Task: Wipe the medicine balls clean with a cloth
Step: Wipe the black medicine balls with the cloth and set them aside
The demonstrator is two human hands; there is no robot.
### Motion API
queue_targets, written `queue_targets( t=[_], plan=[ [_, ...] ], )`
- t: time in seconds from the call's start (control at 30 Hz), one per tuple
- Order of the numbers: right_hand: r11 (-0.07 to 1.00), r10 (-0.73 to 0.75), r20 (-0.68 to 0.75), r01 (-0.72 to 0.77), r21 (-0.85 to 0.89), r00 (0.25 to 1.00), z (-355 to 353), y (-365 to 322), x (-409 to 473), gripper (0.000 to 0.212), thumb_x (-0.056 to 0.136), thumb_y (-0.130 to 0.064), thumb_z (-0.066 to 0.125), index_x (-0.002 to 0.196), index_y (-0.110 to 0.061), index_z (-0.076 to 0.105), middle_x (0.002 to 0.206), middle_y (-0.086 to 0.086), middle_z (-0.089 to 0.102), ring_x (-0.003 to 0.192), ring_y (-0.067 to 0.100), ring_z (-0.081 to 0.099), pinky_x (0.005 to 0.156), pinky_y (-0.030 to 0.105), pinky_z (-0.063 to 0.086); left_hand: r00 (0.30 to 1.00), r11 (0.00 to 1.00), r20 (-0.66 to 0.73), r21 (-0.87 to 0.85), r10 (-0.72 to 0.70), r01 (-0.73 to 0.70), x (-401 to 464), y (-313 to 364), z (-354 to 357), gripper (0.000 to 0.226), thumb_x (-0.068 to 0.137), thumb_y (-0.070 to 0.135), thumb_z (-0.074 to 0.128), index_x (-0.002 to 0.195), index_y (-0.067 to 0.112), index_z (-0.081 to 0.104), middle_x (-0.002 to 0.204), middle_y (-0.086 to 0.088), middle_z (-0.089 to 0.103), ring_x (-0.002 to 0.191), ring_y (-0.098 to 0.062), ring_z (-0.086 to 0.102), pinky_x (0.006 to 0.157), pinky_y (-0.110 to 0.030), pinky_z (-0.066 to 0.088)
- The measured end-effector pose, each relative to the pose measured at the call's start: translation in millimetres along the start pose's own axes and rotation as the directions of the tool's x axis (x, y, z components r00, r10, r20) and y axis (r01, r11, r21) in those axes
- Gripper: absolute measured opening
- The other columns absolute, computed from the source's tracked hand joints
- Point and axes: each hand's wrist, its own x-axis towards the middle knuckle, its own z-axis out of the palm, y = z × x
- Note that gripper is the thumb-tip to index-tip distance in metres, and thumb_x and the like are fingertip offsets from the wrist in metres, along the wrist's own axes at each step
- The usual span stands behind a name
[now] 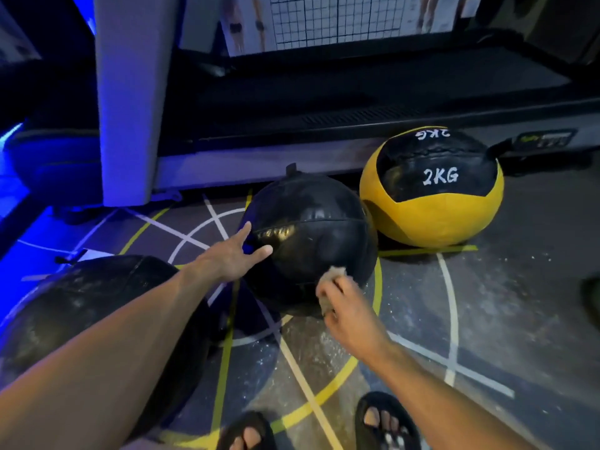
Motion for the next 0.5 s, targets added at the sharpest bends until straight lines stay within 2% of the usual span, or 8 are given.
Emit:
queue_targets(
  t=[0.07, 0.13, 0.2, 0.23, 0.3, 0.33, 0.43, 0.5],
  plan=[
    [0.973, 0.17, 0.029, -0.172, 0.155, 0.985, 3.7, 18.2, -19.4, 0.026, 0.085, 0.001, 0.064, 0.1, -0.021, 0.062, 0.105, 0.001, 0.053, 0.088, 0.02, 0.06, 0.076, 0.028, 0.047, 0.999, 0.999, -0.026, -0.05, 0.019, -0.021, 4.5, -1.0, 2.3, 0.095, 0.089, 0.08, 0.043, 0.164, 0.038, 0.001, 0.161, -0.009, 0.04, 0.141, -0.033, 0.046, 0.114, -0.04, 0.036],
    [0.791, 0.449, -0.04, -0.376, 0.482, 0.893, -6.1, 27.2, -20.2, 0.026, 0.089, -0.002, 0.068, 0.09, -0.028, 0.061, 0.092, 0.007, 0.059, 0.07, 0.019, 0.066, 0.064, 0.035, 0.057, 0.999, 0.994, -0.036, -0.106, 0.035, -0.039, 9.0, -3.0, 2.5, 0.102, 0.081, 0.086, 0.044, 0.164, 0.039, 0.005, 0.159, -0.008, 0.044, 0.131, -0.033, 0.056, 0.114, -0.042, 0.038],
    [0.59, 0.628, -0.141, -0.35, 0.728, 0.765, -30.3, 21.9, 4.7, 0.017, 0.09, -0.006, 0.072, 0.096, -0.02, 0.065, 0.085, 0.012, 0.064, 0.063, 0.011, 0.067, 0.062, 0.033, 0.06, 0.997, 0.989, -0.065, -0.137, 0.048, -0.057, 12.7, -7.5, 1.7, 0.111, 0.071, 0.091, 0.047, 0.163, 0.038, 0.014, 0.16, -0.003, 0.043, 0.13, -0.031, 0.057, 0.114, -0.041, 0.038],
    [0.572, 0.657, -0.213, -0.293, 0.766, 0.723, -41.9, 18.7, 24.8, 0.015, 0.09, -0.009, 0.075, 0.1, -0.017, 0.067, 0.087, 0.009, 0.066, 0.065, 0.005, 0.065, 0.064, 0.029, 0.059, 0.994, 0.986, -0.097, -0.15, 0.06, -0.074, 13.4, -8.9, 2.2, 0.113, 0.068, 0.092, 0.049, 0.162, 0.036, 0.021, 0.16, -0.001, 0.044, 0.132, -0.029, 0.055, 0.114, -0.04, 0.038],
    [0.672, 0.592, -0.348, -0.207, 0.711, 0.727, -56.0, 9.2, 64.1, 0.02, 0.087, -0.016, 0.078, 0.103, -0.022, 0.067, 0.095, 0.001, 0.067, 0.075, 0.004, 0.061, 0.072, 0.028, 0.055, 0.98, 0.972, -0.18, -0.2, 0.087, -0.124, 10.3, -9.0, 7.5, 0.107, 0.069, 0.087, 0.056, 0.158, 0.032, 0.033, 0.158, 0.002, 0.044, 0.137, -0.024, 0.051, 0.111, -0.037, 0.039],
    [0.743, 0.513, -0.371, -0.185, 0.643, 0.774, -56.8, -1.3, 79.3, 0.022, 0.086, -0.016, 0.077, 0.103, -0.025, 0.067, 0.097, -0.002, 0.066, 0.078, 0.005, 0.06, 0.074, 0.027, 0.053, 0.97, 0.959, -0.224, -0.24, 0.094, -0.148, 7.2, -8.4, 12.1, 0.102, 0.071, 0.082, 0.06, 0.156, 0.031, 0.037, 0.158, 0.003, 0.044, 0.139, -0.022, 0.048, 0.11, -0.035, 0.038],
    [0.976, 0.158, -0.319, -0.099, 0.193, 0.935, -25.3, -31.2, 85.0, 0.03, 0.075, -0.016, 0.072, 0.102, -0.025, 0.063, 0.1, -0.006, 0.059, 0.086, 0.011, 0.056, 0.074, 0.029, 0.046, 0.947, 0.919, -0.31, -0.346, 0.079, -0.19, 7.4, -15.2, 28.2, 0.099, 0.069, 0.083, 0.062, 0.154, 0.034, 0.041, 0.15, 0.004, 0.049, 0.132, -0.022, 0.052, 0.105, -0.035, 0.042],
    [0.993, -0.102, -0.192, 0.087, -0.081, 0.976, 1.9, -38.4, 66.5, 0.033, 0.07, -0.021, 0.07, 0.102, -0.021, 0.063, 0.099, -0.002, 0.057, 0.087, 0.018, 0.056, 0.075, 0.032, 0.044, 0.936, 0.894, -0.345, -0.393, 0.074, -0.216, 10.9, -25.8, 36.5, 0.104, 0.064, 0.091, 0.061, 0.152, 0.038, 0.043, 0.14, 0.007, 0.052, 0.121, -0.025, 0.059, 0.1, -0.037, 0.048]
  ],
)
